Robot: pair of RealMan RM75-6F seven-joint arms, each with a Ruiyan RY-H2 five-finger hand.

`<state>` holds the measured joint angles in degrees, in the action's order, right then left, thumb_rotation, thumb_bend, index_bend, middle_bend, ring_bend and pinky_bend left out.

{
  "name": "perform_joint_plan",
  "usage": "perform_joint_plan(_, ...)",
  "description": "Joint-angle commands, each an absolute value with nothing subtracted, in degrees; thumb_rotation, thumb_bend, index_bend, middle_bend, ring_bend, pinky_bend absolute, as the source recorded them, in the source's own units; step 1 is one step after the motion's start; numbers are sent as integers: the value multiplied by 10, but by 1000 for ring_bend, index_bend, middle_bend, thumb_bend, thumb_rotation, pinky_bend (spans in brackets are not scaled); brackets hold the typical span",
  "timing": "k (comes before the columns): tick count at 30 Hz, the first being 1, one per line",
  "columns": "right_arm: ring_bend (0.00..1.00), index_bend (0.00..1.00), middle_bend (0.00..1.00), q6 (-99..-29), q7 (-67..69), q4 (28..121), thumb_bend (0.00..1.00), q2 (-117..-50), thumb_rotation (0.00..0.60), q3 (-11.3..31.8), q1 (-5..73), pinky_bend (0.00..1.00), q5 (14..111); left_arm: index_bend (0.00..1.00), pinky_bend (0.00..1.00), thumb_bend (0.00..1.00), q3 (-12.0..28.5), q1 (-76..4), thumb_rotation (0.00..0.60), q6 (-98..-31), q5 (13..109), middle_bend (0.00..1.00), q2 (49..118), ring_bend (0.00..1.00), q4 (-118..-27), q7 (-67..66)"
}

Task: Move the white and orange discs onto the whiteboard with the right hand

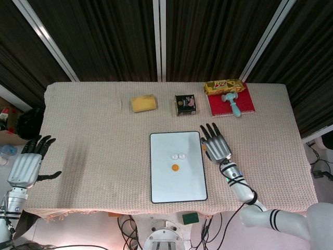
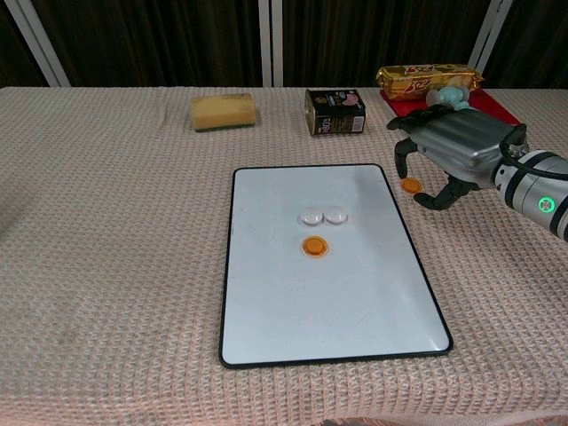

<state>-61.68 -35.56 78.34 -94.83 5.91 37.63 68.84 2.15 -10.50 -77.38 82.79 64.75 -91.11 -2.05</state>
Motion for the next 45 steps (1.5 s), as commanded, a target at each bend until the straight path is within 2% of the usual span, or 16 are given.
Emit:
perform_joint_plan(1, 0, 557, 39, -638, -363, 856, 430, -922, 600, 35, 374, 0, 744, 130, 106, 39, 21, -105, 511, -774, 829, 86, 647, 0, -912, -21)
perform_joint_plan(6, 0, 591, 41, -621, -403, 898, 429, -919, 600, 6, 376, 0, 763, 130, 106, 39, 20, -104, 511, -776, 831, 86, 646, 0, -912, -15)
perform_joint_plan(11, 0, 592, 35, -608, -422, 897, 415, -935, 600, -4, 375, 0, 763, 130, 106, 39, 21, -102, 508, -778, 831, 86, 644, 0, -909, -9)
perform_joint_plan(24, 0, 592, 25, -596, -458, 850, 392, -981, 600, 13, 379, 0, 735, 130, 106, 39, 21, -101, 510, -780, 832, 86, 641, 0, -905, 4)
perform_joint_plan(45, 0, 589, 15, -585, -458, 833, 389, -1008, 600, 21, 385, 0, 731, 130, 106, 39, 21, -100, 509, -782, 834, 86, 640, 0, -904, 8)
